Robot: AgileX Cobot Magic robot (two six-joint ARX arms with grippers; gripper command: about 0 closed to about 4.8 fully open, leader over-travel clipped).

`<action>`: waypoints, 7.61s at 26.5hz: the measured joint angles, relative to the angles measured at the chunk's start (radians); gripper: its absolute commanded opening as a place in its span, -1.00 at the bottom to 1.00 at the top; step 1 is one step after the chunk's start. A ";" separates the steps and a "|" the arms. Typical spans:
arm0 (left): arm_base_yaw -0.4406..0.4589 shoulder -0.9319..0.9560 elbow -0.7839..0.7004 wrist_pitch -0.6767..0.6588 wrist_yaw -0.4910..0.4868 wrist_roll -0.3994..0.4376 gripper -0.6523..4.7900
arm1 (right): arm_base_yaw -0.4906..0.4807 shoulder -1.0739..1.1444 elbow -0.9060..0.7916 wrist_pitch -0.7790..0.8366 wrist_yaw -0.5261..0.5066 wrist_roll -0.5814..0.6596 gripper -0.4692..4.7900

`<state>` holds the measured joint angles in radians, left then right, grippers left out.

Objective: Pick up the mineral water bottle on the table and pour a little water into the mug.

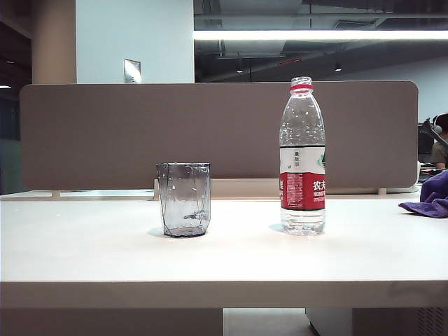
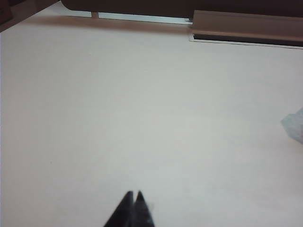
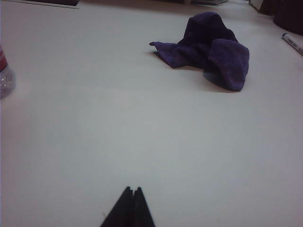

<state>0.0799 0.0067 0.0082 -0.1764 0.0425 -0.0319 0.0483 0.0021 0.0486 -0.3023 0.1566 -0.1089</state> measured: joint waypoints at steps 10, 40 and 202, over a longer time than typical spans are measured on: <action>0.000 0.000 0.000 0.000 0.000 -0.005 -0.78 | 0.000 0.000 0.000 0.000 0.000 0.004 -0.84; -0.001 0.296 0.381 -0.040 0.650 -0.250 -0.78 | -0.001 0.222 0.385 0.028 -0.521 0.196 -0.86; 0.000 0.335 0.317 -0.067 0.537 0.058 -0.78 | 0.505 1.911 1.279 0.354 0.151 -1.055 0.20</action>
<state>0.0803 0.3420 0.3252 -0.2436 0.5793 0.0265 0.5529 1.9133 1.3277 0.0521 0.3080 -1.1637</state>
